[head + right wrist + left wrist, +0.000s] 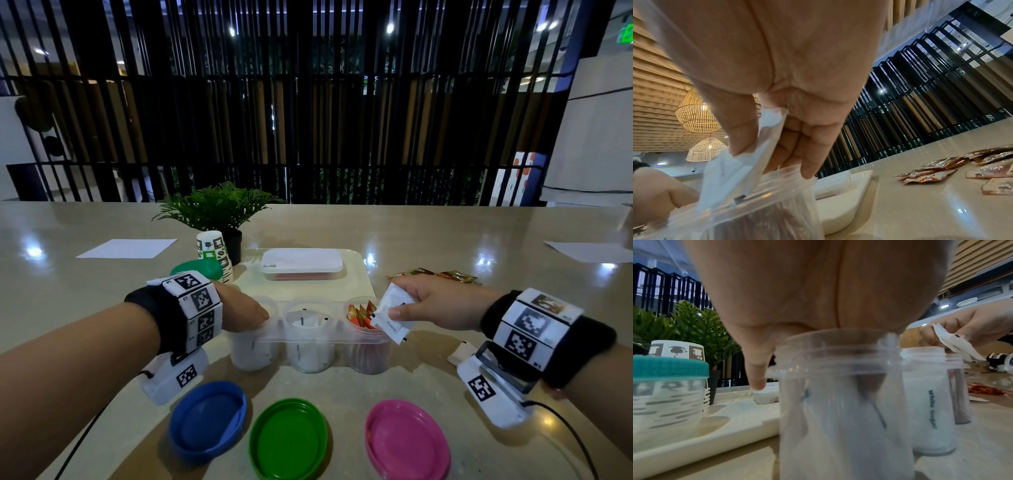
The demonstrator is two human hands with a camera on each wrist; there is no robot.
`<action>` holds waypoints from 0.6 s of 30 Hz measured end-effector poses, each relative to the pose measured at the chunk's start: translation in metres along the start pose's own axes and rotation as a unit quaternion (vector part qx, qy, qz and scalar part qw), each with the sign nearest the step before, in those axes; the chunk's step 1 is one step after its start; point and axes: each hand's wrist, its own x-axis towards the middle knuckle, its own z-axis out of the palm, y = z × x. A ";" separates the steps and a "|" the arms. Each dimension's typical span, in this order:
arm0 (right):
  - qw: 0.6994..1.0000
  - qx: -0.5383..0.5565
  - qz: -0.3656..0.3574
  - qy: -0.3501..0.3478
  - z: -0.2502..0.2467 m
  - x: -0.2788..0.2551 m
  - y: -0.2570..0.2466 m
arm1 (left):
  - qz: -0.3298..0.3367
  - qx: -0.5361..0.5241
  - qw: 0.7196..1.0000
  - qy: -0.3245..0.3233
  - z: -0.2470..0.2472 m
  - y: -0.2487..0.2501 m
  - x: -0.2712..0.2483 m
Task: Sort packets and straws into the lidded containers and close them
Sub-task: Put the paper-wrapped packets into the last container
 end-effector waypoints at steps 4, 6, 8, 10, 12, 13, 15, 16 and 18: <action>1.000 0.007 -0.009 0.002 -0.001 0.001 0.001 | 0.025 0.015 1.000 0.006 -0.001 0.006 -0.005; 1.000 0.003 -0.010 0.001 -0.001 0.001 0.001 | 0.031 0.024 0.999 0.008 0.000 0.007 -0.003; 1.000 0.000 -0.010 0.000 0.000 0.001 0.001 | 0.019 0.005 1.000 0.011 0.004 0.005 0.003; 1.000 -0.003 -0.007 0.000 0.000 0.001 0.000 | 0.015 -0.003 1.000 0.021 0.006 0.000 0.009; 1.000 -0.004 -0.004 -0.001 -0.001 0.001 0.000 | 0.014 -0.017 0.999 0.028 0.007 -0.003 0.010; 1.000 -0.006 -0.004 -0.002 -0.001 0.001 -0.001 | 0.015 -0.020 0.999 0.031 0.007 -0.005 0.010; 1.000 -0.013 -0.004 -0.004 -0.002 0.002 -0.001 | 0.017 -0.016 0.999 0.026 0.004 -0.006 0.007; 1.000 -0.016 -0.002 -0.005 -0.002 0.002 -0.002 | 0.016 -0.022 0.999 0.021 0.002 -0.005 0.005; 1.000 -0.016 0.002 -0.006 -0.003 0.002 -0.004 | 0.014 -0.020 0.999 0.021 -0.001 -0.003 0.000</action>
